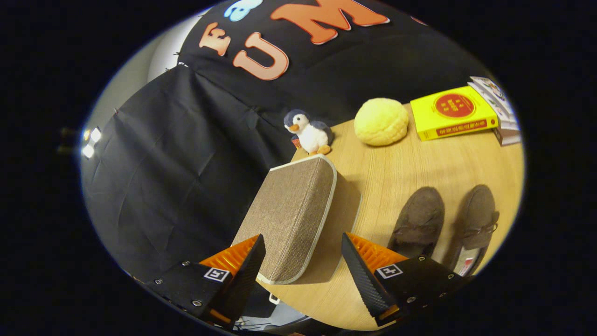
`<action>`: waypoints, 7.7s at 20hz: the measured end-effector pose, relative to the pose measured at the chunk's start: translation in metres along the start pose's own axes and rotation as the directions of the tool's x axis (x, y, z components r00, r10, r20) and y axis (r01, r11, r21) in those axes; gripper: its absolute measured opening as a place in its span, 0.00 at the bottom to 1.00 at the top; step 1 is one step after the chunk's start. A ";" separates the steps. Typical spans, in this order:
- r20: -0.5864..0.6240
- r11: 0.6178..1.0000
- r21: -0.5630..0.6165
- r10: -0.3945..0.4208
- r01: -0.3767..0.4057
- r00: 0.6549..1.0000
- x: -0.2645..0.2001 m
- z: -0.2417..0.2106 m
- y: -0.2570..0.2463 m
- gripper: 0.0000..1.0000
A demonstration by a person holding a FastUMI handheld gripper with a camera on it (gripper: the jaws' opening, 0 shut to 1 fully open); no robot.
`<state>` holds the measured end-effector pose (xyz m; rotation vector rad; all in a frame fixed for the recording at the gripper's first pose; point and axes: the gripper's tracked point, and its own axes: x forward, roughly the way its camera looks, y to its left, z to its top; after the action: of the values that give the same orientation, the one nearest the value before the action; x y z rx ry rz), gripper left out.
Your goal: Open the storage box then place both shoes into the box .Put the left shoe in first, then the right shoe, with the right side of both shoes facing outward in a uniform manner.
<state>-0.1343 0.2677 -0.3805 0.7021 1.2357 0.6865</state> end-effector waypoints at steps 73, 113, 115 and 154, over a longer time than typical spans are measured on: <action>0.143 0.781 0.494 0.360 -0.382 0.922 0.017 -0.011 0.050 0.01; 0.100 0.989 -0.102 0.120 -0.110 0.988 0.092 0.055 0.205 0.74; 0.130 0.986 -0.165 0.033 -0.011 0.991 0.072 0.059 0.171 0.85; -0.024 0.725 -0.136 -0.683 0.675 0.730 -0.009 -0.023 -0.212 0.32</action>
<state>-0.1407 0.1334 -0.5463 0.0806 1.3875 0.1585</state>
